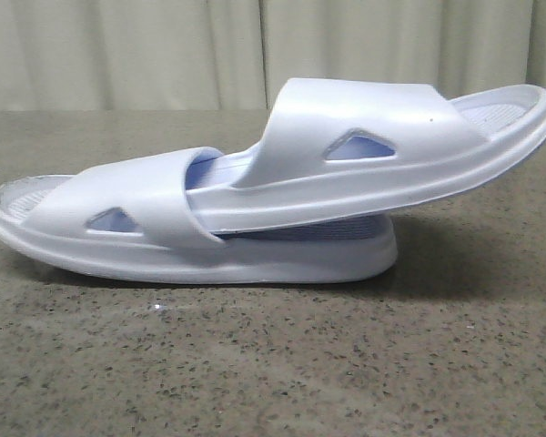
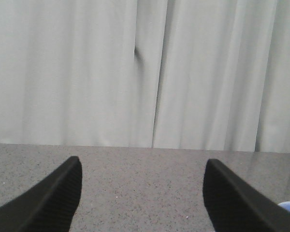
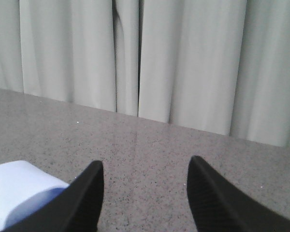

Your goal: Insert blue slippers together front up

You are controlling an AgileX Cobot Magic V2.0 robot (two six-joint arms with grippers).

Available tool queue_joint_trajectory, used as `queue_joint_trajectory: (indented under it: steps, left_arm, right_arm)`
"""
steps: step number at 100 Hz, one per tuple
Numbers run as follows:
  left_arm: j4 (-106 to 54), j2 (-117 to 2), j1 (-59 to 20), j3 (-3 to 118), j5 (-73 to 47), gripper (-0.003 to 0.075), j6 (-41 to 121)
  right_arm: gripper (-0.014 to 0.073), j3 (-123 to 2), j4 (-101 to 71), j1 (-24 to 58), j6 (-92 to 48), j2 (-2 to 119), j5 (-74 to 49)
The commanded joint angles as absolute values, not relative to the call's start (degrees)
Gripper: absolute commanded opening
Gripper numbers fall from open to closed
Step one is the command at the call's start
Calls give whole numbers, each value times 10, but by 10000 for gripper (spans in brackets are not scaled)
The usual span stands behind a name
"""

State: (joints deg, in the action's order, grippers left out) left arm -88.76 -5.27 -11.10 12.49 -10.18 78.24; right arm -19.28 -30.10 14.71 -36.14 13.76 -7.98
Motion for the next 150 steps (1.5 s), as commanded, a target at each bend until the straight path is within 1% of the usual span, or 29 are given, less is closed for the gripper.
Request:
queue_joint_trajectory:
  steps: [1,12,30,43,49,54,61,76,81,86,150]
  left_arm:
    - [-889,-51,-115,121,-102,466,782]
    - [-889,-51,-115,101,-91,466,782]
    - [-889,-51,-112,85,-88,466,782]
    - [-889,-51,-112,85,-82,465,782]
    - [-889,-51,-112,85,-77,452,782]
    - [-889,-51,-112,85,-74,421,782]
    - [-889,-51,-112,85,-75,353,782]
    - [-889,-51,-112,85,-75,150,782]
    - [-889,-51,-112,85,-75,83,782]
    - [-889,-51,-112,85,-75,20,782]
    - [-896,-51,-112,85,-77,16,782]
  right_arm:
    - [334,-184,-297,143,-369,133,-33]
    - [334,-161,-297,143,-369,133,-9]
    - [328,-148,-297,143,-369,133,93]
    - [327,-148,-297,143,-369,133,141]
    - [299,-148,-297,143,-369,133,149]
    - [250,-148,-297,143,-369,134,150]
    - [157,-148,-297,143,-369,134,150]
    - [-57,-148,-297,143,-369,134,150]
    - [-106,-148,-297,143,-369,134,150]
    - [-107,-148,-297,143,-369,134,150]
    - [-107,-148,-299,143,-369,134,146]
